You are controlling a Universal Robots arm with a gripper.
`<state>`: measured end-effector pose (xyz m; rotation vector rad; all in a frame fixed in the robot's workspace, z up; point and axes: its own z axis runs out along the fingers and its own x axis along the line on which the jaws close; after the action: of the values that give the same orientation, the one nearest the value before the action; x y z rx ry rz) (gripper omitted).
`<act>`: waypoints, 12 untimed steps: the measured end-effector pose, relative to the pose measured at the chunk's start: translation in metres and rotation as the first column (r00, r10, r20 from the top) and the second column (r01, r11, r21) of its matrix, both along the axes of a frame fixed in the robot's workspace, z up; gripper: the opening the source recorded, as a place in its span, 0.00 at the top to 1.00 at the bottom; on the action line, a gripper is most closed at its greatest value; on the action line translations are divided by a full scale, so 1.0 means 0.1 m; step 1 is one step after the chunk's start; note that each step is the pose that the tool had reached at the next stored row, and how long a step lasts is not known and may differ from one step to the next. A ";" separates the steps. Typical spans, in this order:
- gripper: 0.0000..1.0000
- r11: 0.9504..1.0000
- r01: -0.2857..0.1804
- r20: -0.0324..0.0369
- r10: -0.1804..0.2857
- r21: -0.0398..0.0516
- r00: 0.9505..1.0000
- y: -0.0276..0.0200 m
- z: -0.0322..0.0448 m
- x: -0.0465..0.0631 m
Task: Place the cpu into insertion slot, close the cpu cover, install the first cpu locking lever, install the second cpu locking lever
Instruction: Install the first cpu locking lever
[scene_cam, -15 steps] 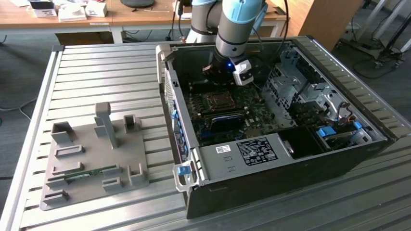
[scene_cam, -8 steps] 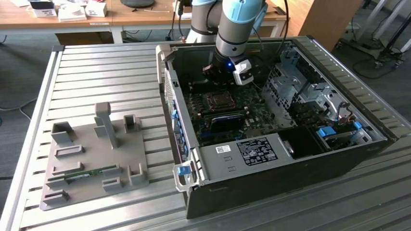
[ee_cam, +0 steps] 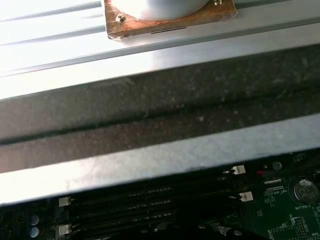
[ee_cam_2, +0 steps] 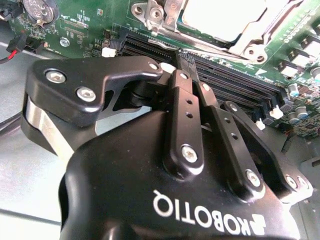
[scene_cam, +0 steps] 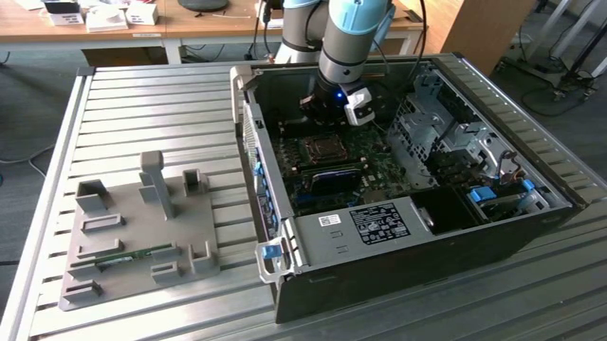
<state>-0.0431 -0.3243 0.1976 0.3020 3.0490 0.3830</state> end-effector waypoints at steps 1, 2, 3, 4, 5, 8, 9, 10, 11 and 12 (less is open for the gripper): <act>0.89 1.000 0.000 0.000 0.000 0.000 1.000 0.001 -0.001 0.00; 0.89 1.000 0.000 0.000 0.000 0.000 1.000 0.001 -0.001 0.00; 0.89 1.000 0.000 0.000 0.000 0.000 1.000 0.000 0.000 0.01; 0.89 1.000 0.000 0.000 0.000 0.000 1.000 0.000 0.000 0.01; 0.89 1.000 0.000 0.000 0.000 0.000 1.000 0.000 0.000 0.01; 0.89 1.000 0.000 0.000 0.000 0.000 1.000 0.000 0.000 0.01; 0.89 1.000 0.000 0.000 0.000 0.000 1.000 0.000 0.001 0.01; 0.89 1.000 0.000 0.000 0.000 0.000 1.000 0.000 0.004 0.01; 0.89 1.000 0.000 0.000 0.000 0.000 1.000 0.000 0.009 0.01; 0.89 1.000 0.000 0.000 0.000 0.000 1.000 0.000 0.014 0.01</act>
<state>-0.0418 -0.3243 0.1990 0.3021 3.0490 0.3829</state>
